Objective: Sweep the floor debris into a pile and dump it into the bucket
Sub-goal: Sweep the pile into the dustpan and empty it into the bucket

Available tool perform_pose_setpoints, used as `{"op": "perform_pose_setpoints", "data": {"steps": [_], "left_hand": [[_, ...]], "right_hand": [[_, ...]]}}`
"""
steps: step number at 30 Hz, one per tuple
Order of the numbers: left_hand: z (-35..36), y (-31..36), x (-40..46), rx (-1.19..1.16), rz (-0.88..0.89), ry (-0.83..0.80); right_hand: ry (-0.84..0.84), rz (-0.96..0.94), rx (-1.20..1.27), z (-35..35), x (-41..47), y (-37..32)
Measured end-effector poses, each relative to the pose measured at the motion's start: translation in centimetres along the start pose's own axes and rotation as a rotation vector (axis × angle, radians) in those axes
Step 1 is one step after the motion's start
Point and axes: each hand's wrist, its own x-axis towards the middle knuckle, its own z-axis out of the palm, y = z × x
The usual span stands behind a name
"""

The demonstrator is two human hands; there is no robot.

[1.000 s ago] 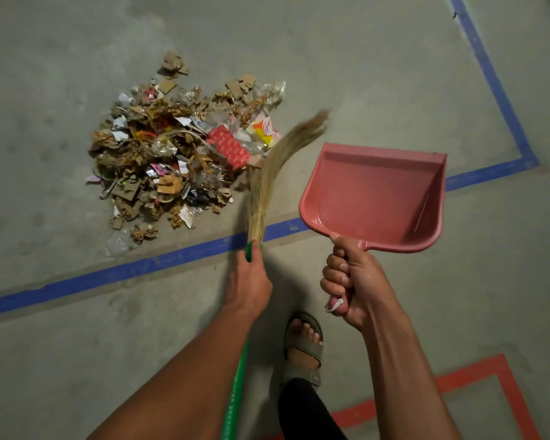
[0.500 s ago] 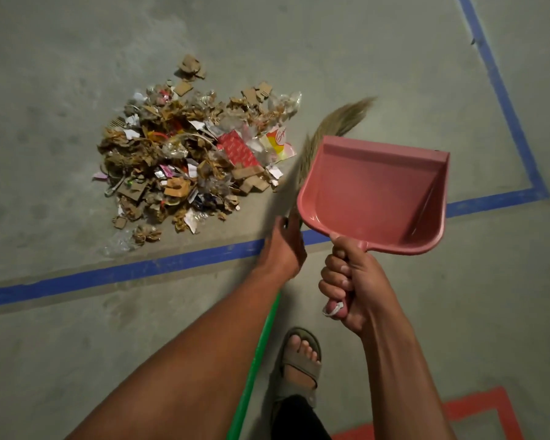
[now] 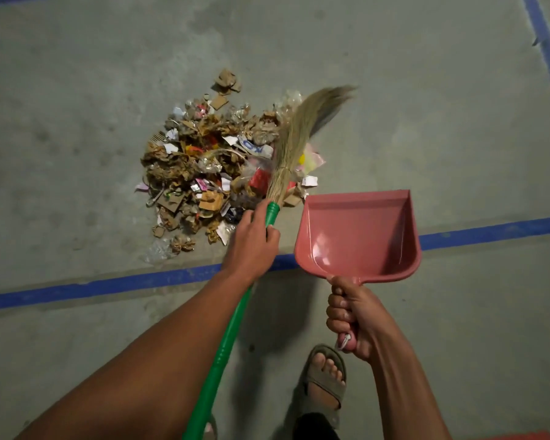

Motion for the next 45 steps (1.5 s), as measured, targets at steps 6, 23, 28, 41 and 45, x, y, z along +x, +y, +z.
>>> {"op": "perform_pose_setpoints", "data": {"steps": [6,23,28,41,45], "left_hand": [[-4.3,-2.3,2.0,-0.016,0.054,0.146],[-13.7,-18.3,9.3,0.002,-0.123,0.170],[-16.9,-24.4,10.4,0.005,-0.121,0.134],[-19.7,-33.5,13.0,0.006,-0.038,0.088],[-19.6,-33.9,13.8,0.000,-0.018,0.070]], "right_hand": [[-0.037,0.207,-0.089,2.3,2.3,3.1],[-0.082,0.425,-0.063,16.5,9.3,18.7],[-0.091,0.471,0.018,21.6,10.8,24.7],[-0.100,0.460,0.138,30.4,20.4,28.8],[-0.076,0.387,0.128,32.0,23.1,26.9]]}}
